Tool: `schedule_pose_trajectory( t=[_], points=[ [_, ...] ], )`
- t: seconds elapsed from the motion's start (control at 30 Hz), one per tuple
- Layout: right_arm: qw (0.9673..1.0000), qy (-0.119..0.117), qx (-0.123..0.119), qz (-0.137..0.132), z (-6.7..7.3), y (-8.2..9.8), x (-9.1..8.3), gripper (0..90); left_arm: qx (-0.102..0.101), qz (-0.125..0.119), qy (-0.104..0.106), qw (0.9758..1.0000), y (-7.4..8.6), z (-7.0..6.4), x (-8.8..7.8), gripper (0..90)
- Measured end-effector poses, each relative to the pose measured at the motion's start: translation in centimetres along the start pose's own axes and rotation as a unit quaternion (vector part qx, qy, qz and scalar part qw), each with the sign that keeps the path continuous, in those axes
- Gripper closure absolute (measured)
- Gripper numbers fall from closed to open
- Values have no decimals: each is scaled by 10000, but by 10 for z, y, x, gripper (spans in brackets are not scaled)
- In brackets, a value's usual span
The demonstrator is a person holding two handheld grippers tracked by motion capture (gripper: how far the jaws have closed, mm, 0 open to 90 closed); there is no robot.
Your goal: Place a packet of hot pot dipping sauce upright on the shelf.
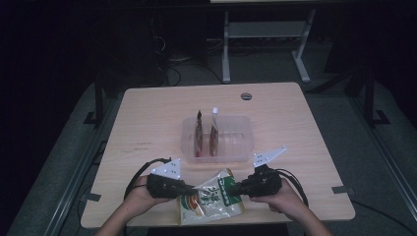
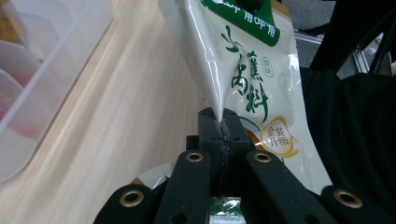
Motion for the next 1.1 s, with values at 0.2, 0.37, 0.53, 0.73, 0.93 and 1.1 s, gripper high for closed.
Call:
schedule_pose_trajectory(
  t=[0.2, 0.37, 0.53, 0.73, 0.93, 1.1],
  points=[
    [9999, -11, -125, 14, 1, -2, 1, 886, 2, -80, -4, 10000, -2, 4, 2, 898],
    [9999, -45, -123, -64, 3, -4, -1, 900, 72, -188, -84, 9998, -1, 7, 2, 890],
    [9991, -290, -162, -272, 8, -10, 0, 900, 74, -120, -243, 9996, 1, 10, 4, 829],
    [9984, -344, -218, -405, 12, -15, -1, 900, -234, -293, -359, 9986, -1, 18, -1, 627],
    [9963, -378, -250, -734, 15, -22, -12, 900, -423, -390, -650, 9962, 4, 28, -9, 445],
    [9942, -391, -329, -945, 19, -30, -21, 900, -477, -341, -677, 9960, 11, 27, -13, 424]
  ],
)
Point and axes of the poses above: each handheld gripper's, and its own axes: x roughly forward along the jaws, y roughly out of its underside, z roughly to its left, the point moved 8 cm from there along x, roughly forward along the jaws, and after that the axes turned 11 degrees about -y, right-handed, at the moved point
